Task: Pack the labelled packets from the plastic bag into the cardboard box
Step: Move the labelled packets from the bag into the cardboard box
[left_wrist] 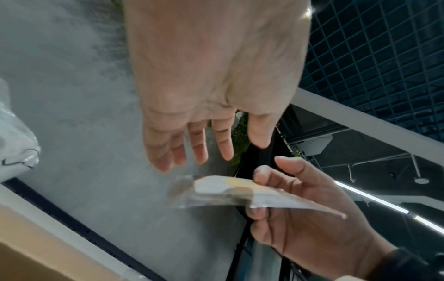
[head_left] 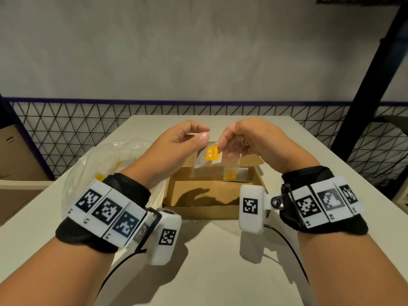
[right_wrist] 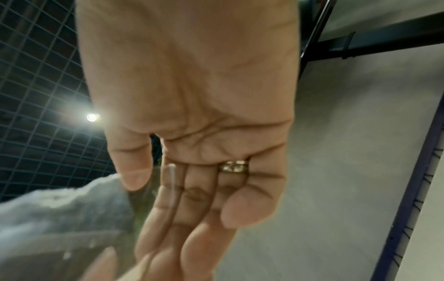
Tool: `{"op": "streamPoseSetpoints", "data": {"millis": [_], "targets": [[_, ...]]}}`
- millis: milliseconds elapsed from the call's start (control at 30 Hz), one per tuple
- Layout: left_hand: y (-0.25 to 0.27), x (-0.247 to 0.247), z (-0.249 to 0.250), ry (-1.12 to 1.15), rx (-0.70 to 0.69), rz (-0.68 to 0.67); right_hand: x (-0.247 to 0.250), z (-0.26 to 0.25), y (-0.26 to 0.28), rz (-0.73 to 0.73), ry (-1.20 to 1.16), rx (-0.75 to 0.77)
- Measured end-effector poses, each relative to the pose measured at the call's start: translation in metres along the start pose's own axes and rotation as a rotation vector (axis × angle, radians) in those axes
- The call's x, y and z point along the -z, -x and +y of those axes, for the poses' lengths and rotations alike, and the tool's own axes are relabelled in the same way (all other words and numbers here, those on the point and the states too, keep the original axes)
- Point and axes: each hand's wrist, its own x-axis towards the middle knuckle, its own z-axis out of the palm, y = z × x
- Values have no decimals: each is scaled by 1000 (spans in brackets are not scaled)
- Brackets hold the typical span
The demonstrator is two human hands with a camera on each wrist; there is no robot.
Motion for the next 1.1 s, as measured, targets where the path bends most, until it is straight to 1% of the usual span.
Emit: {"op": "streamPoseSetpoints", "data": {"millis": [33,100,167,300,367,667,833,967,1100], "targets": [[-3,1,-4,-68,13,2,1,2,1,11,33,40],[-7,1,-7,-196,38,-23,4,8,6,7,38,167],[-10,1,-10,-232,54,-39,6,14,10,18,45,205],[-12,3,-10,-228,79,33,6,18,7,109,222,150],[-12,5,-9,-233,68,35,5,19,6,134,270,124],[-19,2,1,-294,42,-10,1,18,2,223,348,132],[-28,-4,8,-419,-1,-85,-2,19,-2,236,361,152],[-31,-4,9,-331,18,-44,-1,21,-3,265,298,171],[-30,-6,4,-229,44,-14,-1,22,-3,261,265,175]]}}
